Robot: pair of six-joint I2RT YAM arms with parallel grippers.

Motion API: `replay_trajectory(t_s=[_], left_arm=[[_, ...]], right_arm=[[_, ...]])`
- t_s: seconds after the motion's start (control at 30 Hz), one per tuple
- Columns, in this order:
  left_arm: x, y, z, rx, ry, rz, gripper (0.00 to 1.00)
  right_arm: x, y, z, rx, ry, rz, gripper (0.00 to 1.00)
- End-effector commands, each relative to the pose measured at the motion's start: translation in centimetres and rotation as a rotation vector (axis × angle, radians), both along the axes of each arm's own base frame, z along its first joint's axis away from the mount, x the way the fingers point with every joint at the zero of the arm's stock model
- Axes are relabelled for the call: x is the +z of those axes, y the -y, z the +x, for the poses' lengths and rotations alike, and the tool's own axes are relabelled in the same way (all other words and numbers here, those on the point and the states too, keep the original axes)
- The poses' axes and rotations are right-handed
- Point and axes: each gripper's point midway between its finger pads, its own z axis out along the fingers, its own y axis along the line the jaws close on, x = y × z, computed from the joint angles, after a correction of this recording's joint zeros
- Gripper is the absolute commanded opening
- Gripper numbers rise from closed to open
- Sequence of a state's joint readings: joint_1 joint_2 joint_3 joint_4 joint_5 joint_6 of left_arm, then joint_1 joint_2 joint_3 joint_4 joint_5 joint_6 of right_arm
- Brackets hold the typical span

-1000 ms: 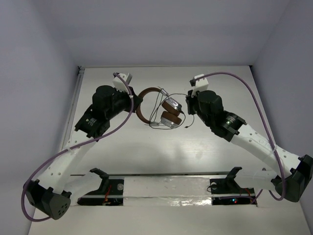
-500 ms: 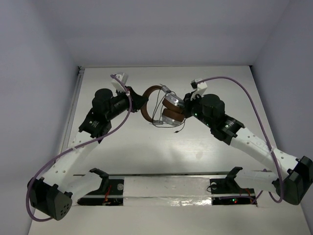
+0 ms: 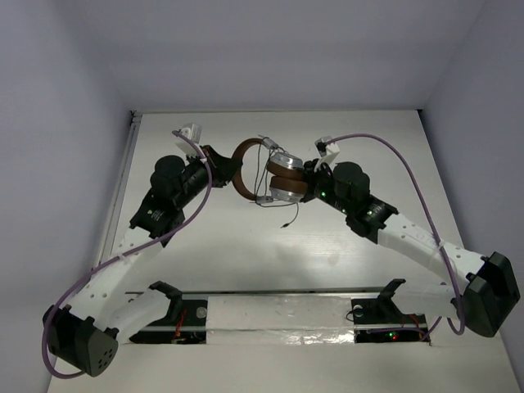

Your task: Wrap the headphones

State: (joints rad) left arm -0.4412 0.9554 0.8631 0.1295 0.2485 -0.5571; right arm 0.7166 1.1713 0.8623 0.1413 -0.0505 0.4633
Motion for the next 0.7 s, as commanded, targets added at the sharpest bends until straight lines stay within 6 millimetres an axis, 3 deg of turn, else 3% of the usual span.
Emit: replay_trajectory(t_s=[0.0,0.07,0.27,0.4,0.47,0.67], left_arm=[[6.2,-0.6,-0.4,0.030,0.144,-0.136,0.00],[6.2,-0.5,-0.4,0.027,0.140,-0.144,0.00],[6.5,-0.6,-0.6,0.029,0.144,-0.152,0.00],[6.5,-1.1,-0.5,0.059,0.140,-0.149,0.00],[6.6,-1.4,-0.5,0.076,0.140,-0.153,0.00],[6.0,-2.6,0.5,0.170,0.106,-0.182,0.00]], right_arm=[[-0.1,-0.8,-0.2,0.045,-0.006,0.047,0.14],[-0.8,-1.1,-0.2,0.054,-0.023,0.045,0.19],[-1.7,-1.9,-0.4,0.094,-0.043,0.040,0.21],[-1.9,-1.8,-0.3,0.091,-0.045,0.043,0.15],[-2.3,-1.8,-0.4,0.089,-0.056,0.044,0.02],[-3.5,-2.5,-1.7,0.147,-0.105,0.096,0.02]])
